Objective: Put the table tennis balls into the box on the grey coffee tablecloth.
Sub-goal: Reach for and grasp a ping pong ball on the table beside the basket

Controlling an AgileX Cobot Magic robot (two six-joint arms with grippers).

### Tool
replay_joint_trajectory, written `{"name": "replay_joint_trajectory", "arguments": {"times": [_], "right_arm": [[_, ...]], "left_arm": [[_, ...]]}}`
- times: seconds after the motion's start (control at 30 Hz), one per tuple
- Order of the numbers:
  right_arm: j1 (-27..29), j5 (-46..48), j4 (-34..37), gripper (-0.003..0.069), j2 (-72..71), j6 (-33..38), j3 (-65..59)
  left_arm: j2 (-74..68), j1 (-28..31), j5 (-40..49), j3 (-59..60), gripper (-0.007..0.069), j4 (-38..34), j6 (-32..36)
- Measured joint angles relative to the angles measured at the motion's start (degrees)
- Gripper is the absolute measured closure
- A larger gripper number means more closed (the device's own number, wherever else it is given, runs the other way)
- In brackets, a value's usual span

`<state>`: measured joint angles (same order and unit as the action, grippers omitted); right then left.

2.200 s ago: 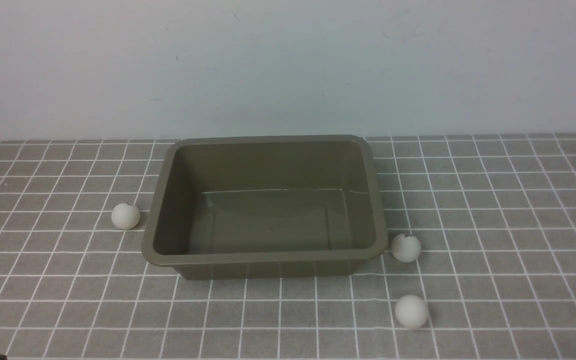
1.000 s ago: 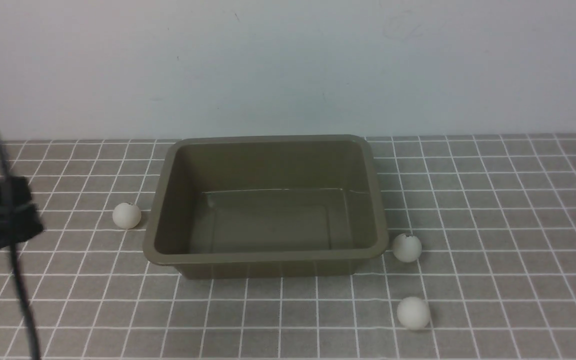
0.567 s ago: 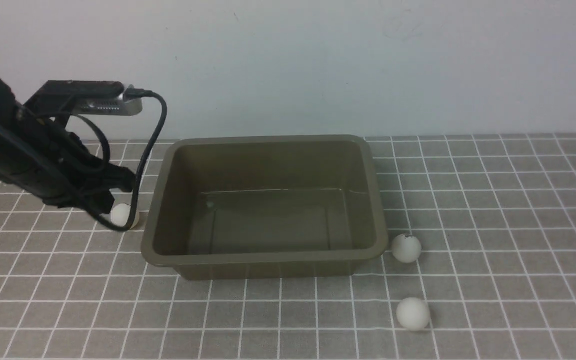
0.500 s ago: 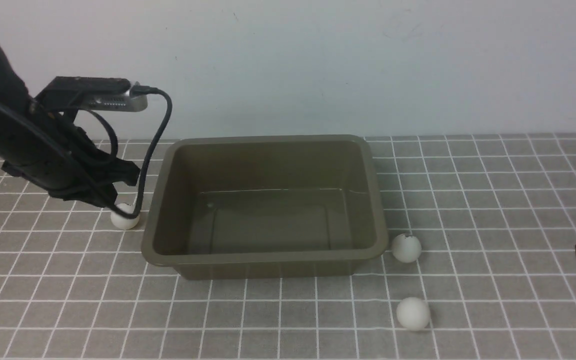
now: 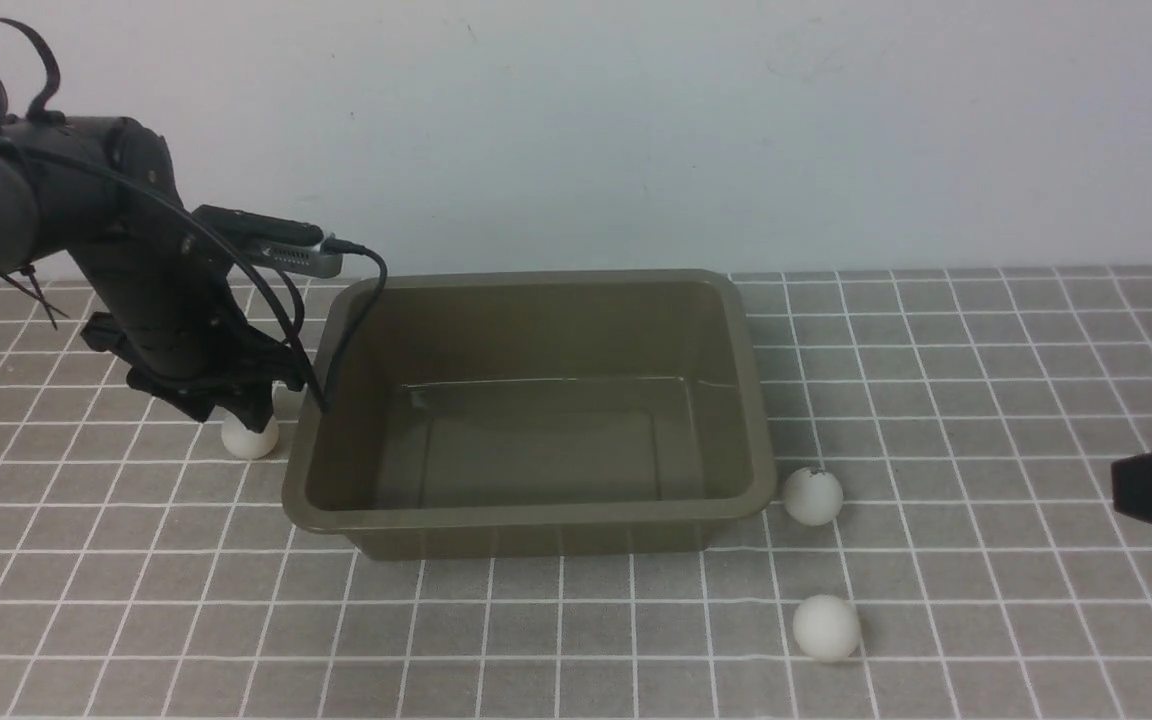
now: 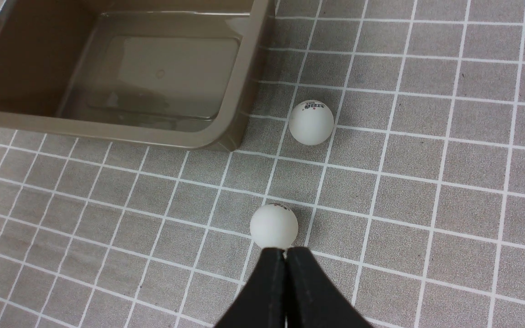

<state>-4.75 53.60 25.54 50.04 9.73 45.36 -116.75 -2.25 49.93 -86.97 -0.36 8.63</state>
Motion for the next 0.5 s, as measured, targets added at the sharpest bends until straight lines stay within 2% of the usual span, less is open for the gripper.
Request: {"name": "replay_joint_trajectory", "arguments": {"times": [0.03,0.1,0.17,0.23,0.3,0.37,0.47,0.5], "right_arm": [[0.00,0.00,0.00,0.0673,0.00,0.00,0.00],[0.00,0.00,0.00,0.0673,0.00,0.00,0.00],[0.00,-0.05,0.00,0.0673,0.00,0.00,0.00],[0.00,-0.05,0.00,0.0673,0.00,0.00,0.00],[0.00,-0.05,0.00,0.0673,0.00,0.00,0.00],[0.00,-0.12,0.07,0.0673,0.00,0.00,0.00],[0.00,-0.06,1.54,0.0673,0.12,1.92,0.49],[0.00,-0.01,2.04,0.0673,0.25,3.36,1.26]], "left_arm": [[0.00,0.00,-0.24,0.00,0.0209,0.00,-0.05],[-1.12,0.00,-3.17,-0.05,0.0092,0.36,-0.57],[-2.10,0.00,-5.19,-0.05,0.0047,0.36,-0.62],[-3.17,0.00,-5.96,-0.05,0.0039,0.36,-1.11],[-3.66,0.00,-5.96,-0.22,0.0060,-0.20,-1.59],[-4.03,0.07,-5.91,-0.55,0.0123,-0.36,-1.85],[-4.48,0.07,-5.28,-0.78,0.0313,-0.37,-2.16],[-4.43,0.01,-4.44,-1.01,0.0312,-0.24,-2.16]]}}
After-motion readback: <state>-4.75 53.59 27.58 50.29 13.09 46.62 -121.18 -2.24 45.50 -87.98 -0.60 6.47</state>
